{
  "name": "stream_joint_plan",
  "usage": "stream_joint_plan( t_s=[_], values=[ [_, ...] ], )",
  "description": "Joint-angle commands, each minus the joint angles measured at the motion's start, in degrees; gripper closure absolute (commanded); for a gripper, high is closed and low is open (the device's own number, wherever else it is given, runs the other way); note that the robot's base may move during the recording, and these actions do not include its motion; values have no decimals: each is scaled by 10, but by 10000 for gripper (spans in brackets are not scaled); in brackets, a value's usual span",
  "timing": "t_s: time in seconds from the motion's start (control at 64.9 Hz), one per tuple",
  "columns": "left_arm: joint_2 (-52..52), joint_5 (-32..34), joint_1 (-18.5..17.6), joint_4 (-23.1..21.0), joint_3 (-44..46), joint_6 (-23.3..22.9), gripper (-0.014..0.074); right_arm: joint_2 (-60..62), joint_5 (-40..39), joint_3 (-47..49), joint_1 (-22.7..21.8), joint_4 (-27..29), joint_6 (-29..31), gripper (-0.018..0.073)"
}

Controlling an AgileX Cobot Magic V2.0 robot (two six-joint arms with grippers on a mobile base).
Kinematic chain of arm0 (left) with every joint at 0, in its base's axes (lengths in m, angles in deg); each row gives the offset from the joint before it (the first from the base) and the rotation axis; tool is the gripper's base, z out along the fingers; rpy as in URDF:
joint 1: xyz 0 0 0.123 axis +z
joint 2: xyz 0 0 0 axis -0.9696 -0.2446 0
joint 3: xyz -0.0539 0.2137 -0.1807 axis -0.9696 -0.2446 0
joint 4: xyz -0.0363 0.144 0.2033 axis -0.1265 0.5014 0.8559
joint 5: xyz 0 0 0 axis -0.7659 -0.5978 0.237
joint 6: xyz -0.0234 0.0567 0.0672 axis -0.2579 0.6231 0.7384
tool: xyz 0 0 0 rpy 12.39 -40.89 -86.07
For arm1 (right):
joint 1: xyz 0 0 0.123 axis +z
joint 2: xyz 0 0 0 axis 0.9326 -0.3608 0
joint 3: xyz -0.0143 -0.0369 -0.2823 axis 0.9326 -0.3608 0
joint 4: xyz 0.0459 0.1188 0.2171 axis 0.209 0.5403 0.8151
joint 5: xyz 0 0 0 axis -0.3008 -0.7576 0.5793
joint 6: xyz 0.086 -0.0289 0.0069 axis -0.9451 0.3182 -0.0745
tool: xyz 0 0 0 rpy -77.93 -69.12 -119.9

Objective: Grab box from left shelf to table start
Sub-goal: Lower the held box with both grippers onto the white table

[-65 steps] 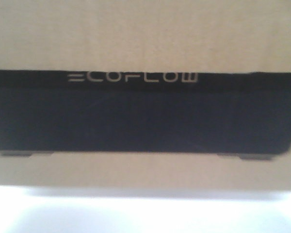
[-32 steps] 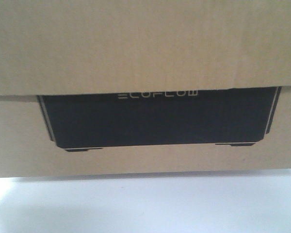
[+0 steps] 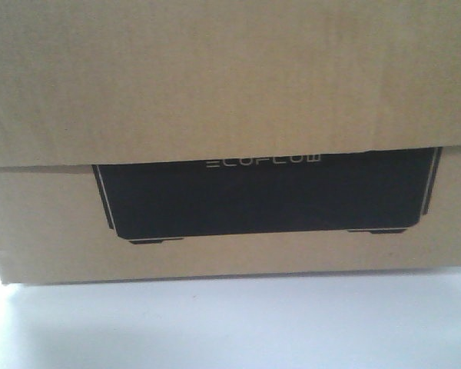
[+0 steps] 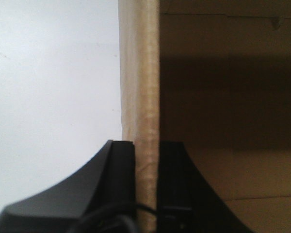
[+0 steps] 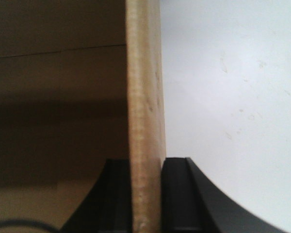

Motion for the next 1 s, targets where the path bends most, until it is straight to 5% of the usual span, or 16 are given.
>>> stream_joint_plan(
  t_s=[0.0,0.231,0.37,0.986],
  values=[
    [20,63,-3,6,26,7,699,8,-100,21,-3,11,1,503],
    [20,109,7,24,26,3,699,-29,-111,21,-3,40,1,503],
    [15,112,33,21,26,-47,699,-32,-112,21,-3,41,1,503],
    [11,132,45,19,26,-32,694,-32,-112,21,-3,41,2,478]
  ],
)
